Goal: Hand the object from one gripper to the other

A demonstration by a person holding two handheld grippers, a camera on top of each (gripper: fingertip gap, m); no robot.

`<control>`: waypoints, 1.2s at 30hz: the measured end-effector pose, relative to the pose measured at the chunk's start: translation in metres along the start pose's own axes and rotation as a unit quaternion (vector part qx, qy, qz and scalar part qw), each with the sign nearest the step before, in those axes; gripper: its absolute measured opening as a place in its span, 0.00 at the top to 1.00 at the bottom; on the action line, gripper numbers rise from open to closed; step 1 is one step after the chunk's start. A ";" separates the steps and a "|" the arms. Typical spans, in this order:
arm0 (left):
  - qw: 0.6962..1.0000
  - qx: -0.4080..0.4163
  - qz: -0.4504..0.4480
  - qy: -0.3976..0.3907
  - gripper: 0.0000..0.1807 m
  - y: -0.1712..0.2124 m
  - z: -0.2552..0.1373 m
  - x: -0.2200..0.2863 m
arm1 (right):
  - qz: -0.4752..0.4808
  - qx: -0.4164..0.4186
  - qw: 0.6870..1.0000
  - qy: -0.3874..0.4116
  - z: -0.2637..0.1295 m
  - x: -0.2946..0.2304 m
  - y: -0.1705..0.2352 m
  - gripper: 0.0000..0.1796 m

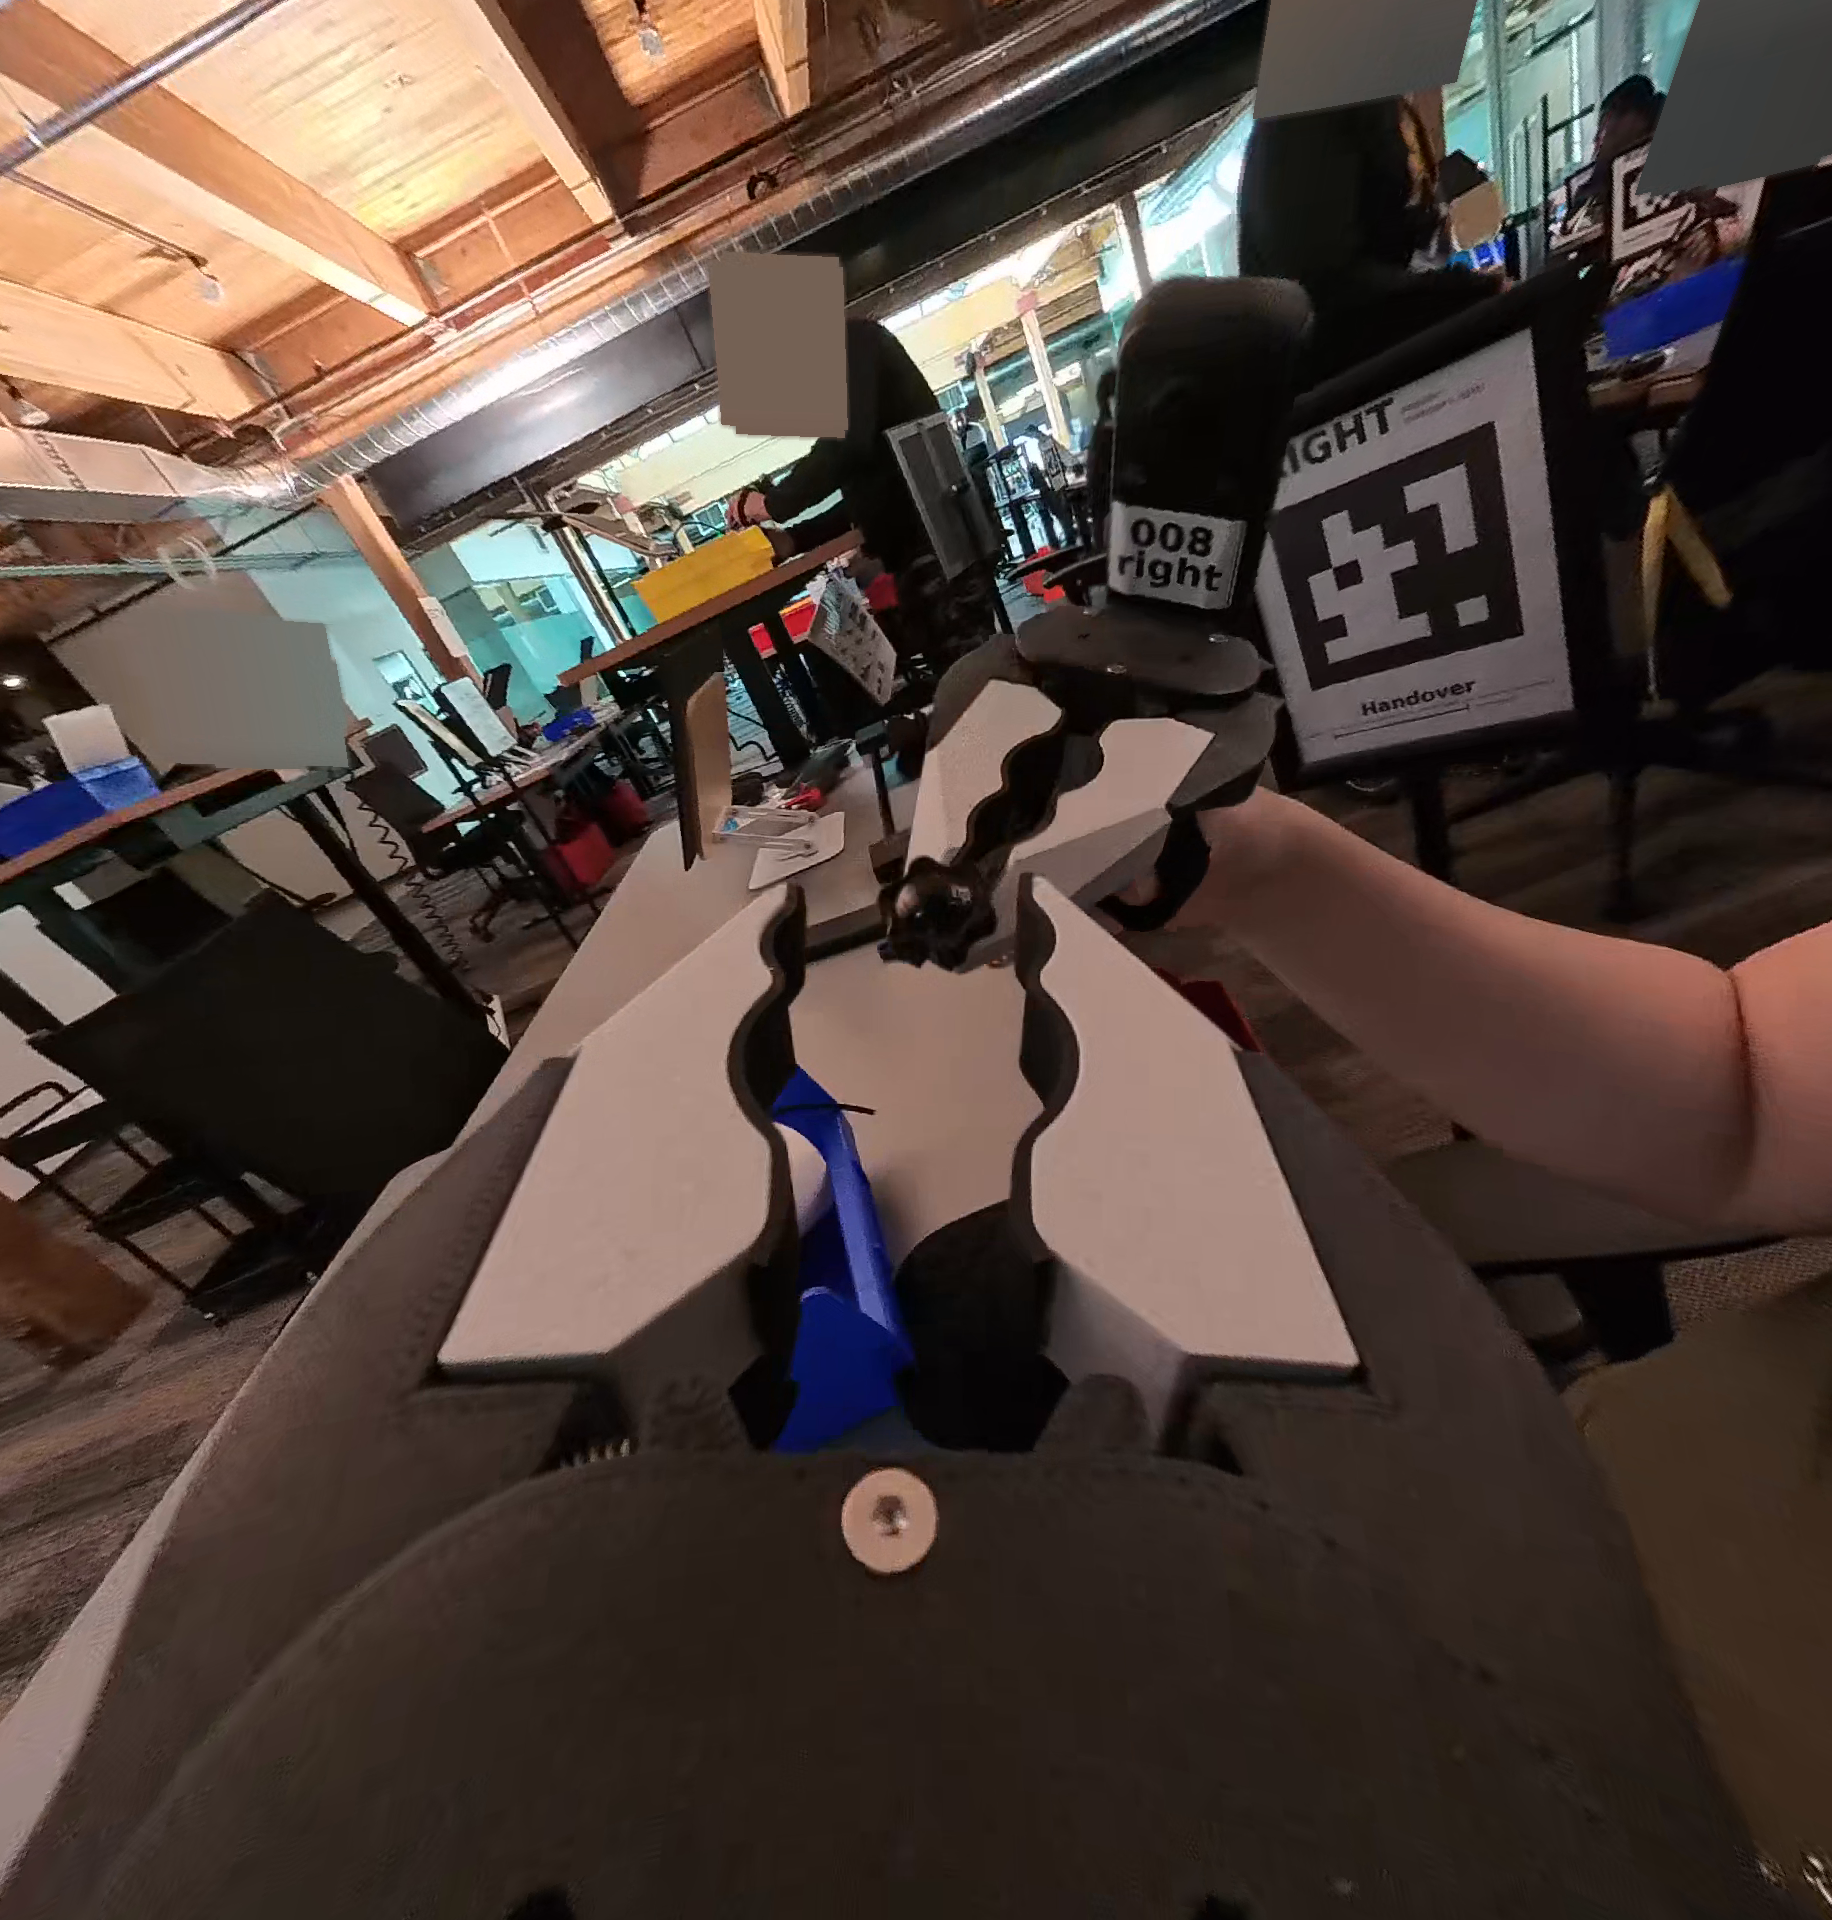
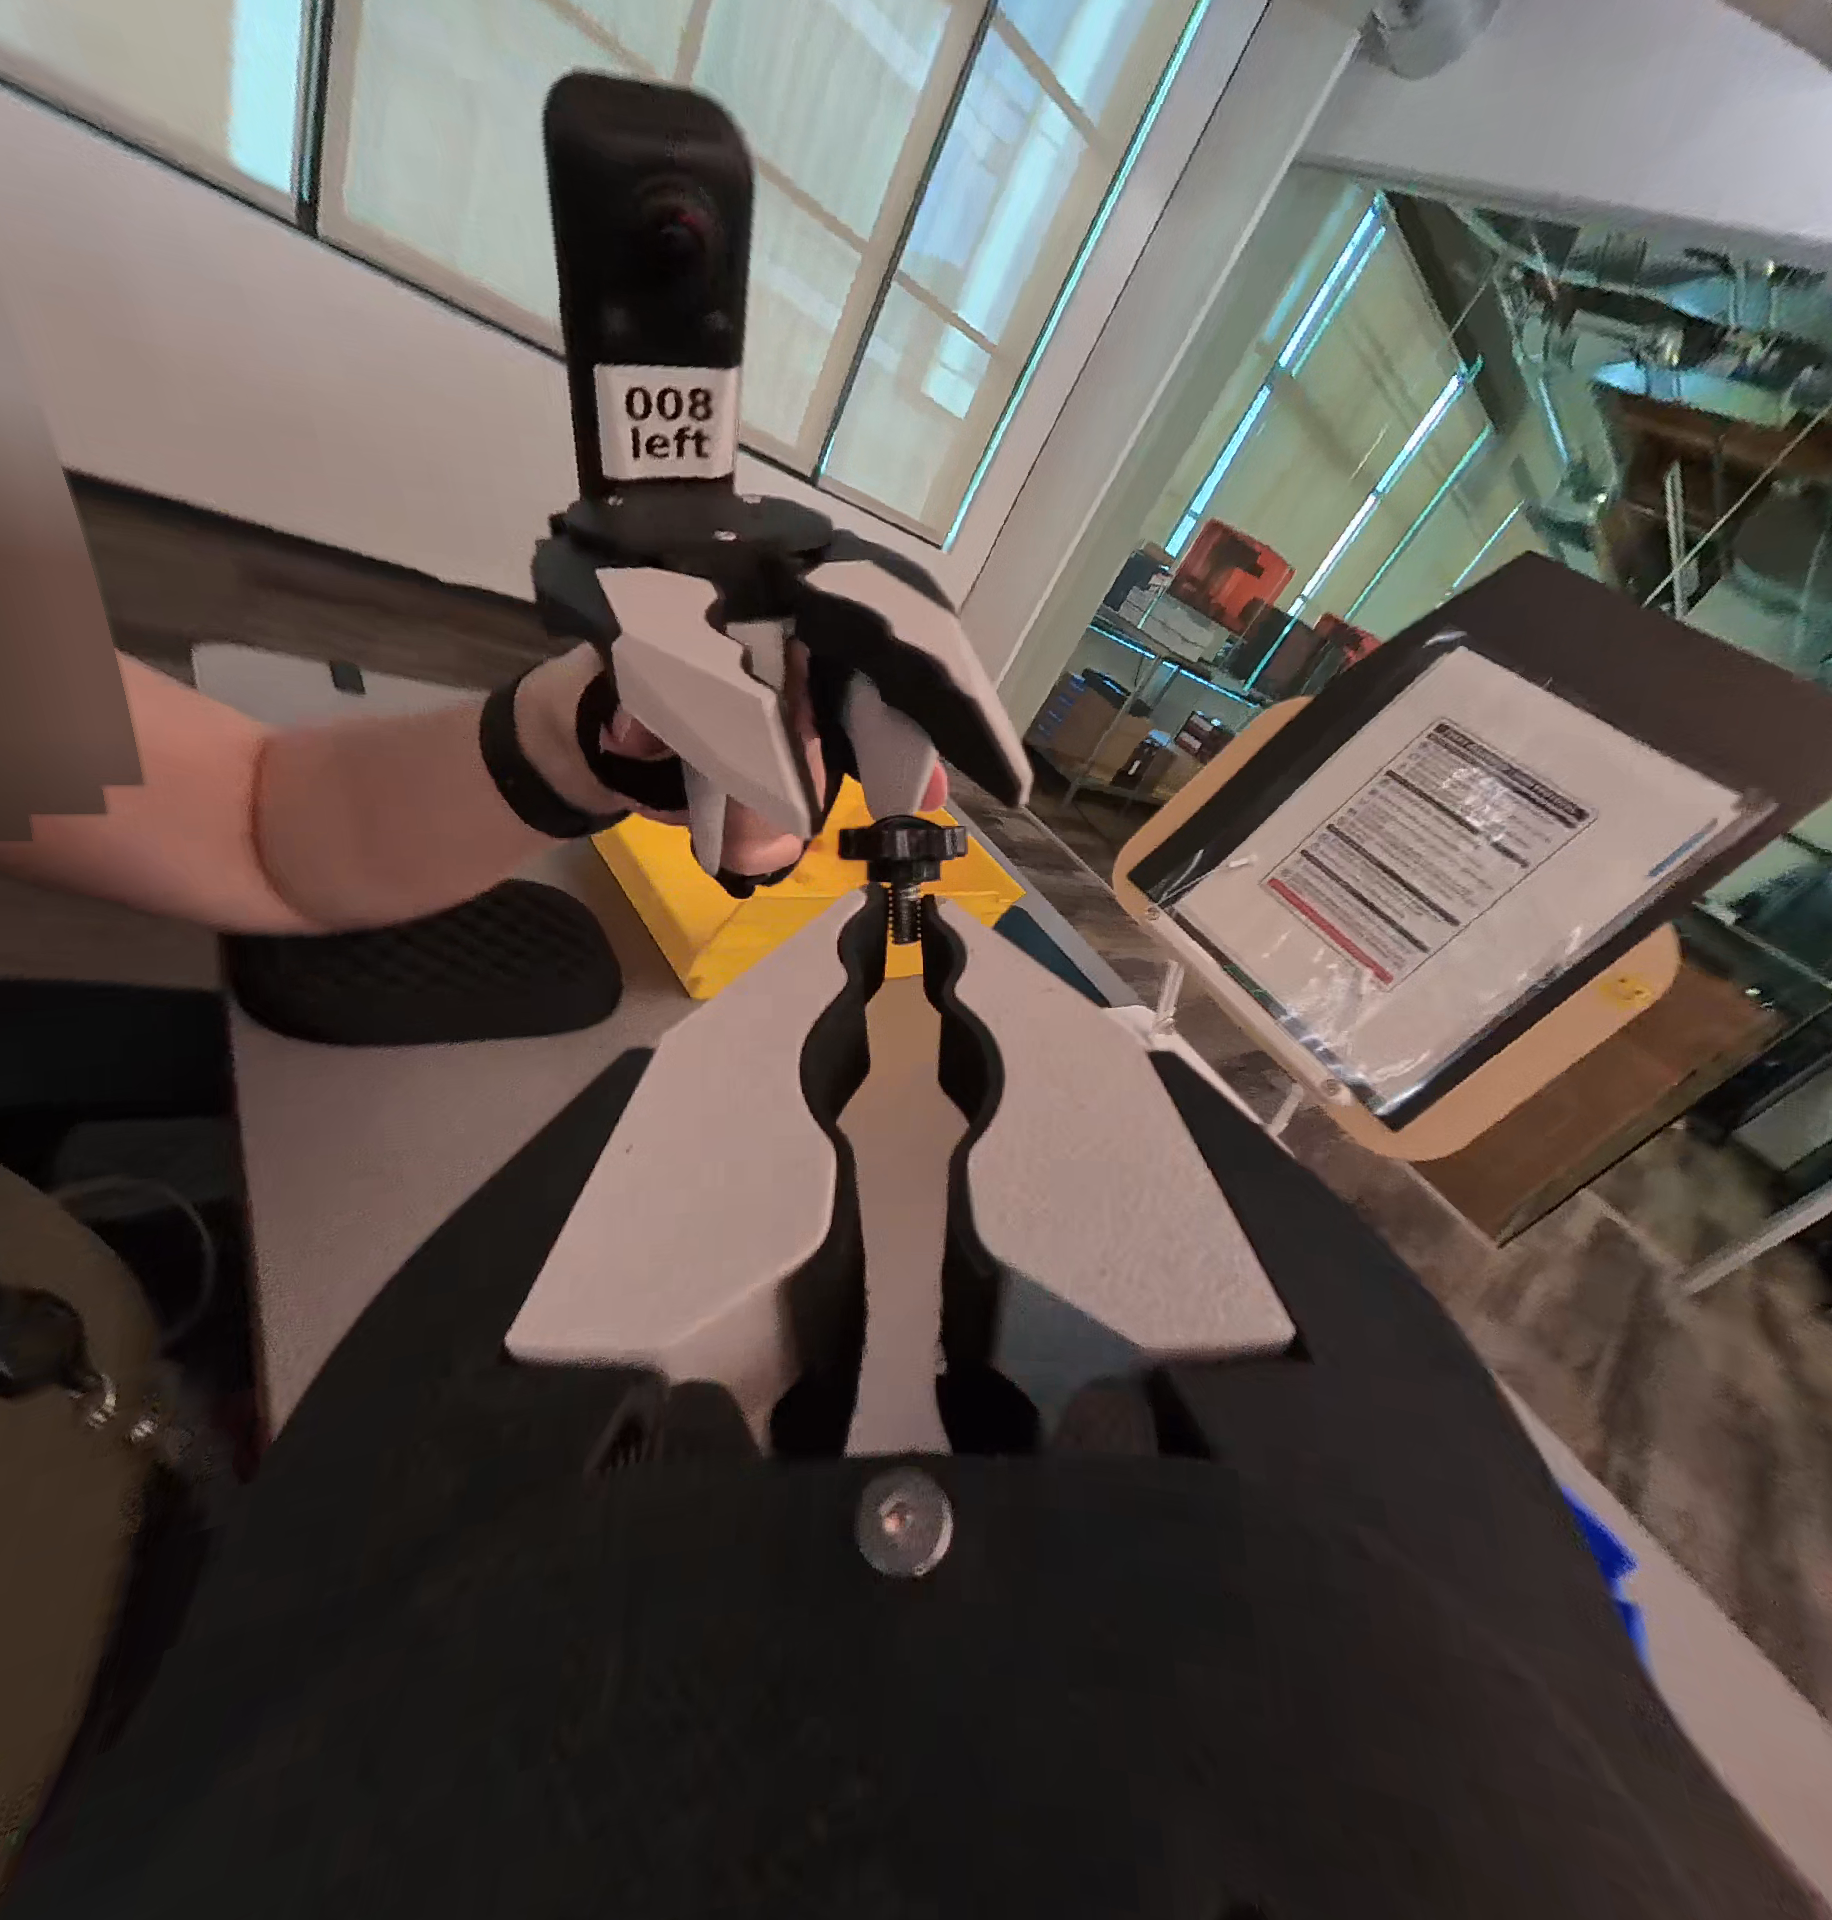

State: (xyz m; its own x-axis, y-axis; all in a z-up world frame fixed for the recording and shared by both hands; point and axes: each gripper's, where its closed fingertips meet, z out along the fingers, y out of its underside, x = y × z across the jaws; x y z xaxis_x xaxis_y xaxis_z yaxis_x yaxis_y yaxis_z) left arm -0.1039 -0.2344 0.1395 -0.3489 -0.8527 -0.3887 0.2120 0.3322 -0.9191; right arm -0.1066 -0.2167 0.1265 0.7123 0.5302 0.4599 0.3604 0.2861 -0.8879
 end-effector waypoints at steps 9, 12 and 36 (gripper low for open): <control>0.998 0.003 0.012 0.064 0.83 0.000 -0.001 0.022 | 0.015 0.031 0.997 -0.063 0.003 -0.021 -0.008 0.98; 0.995 0.026 -0.001 0.100 0.85 -0.008 -0.004 0.033 | 0.061 0.062 0.990 -0.113 -0.003 -0.031 -0.017 0.98; 0.995 0.036 0.058 0.070 0.88 -0.010 0.001 0.037 | 0.070 0.108 0.986 -0.106 -0.009 -0.026 -0.025 0.94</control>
State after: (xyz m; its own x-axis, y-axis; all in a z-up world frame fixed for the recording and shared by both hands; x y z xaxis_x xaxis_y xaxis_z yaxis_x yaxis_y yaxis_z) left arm -0.1179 -0.2696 0.1349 -0.4406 -0.7446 -0.5015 0.3206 0.3914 -0.8626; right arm -0.1282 -0.2448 0.1366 0.5960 0.7251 0.3449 0.1147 0.3482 -0.9304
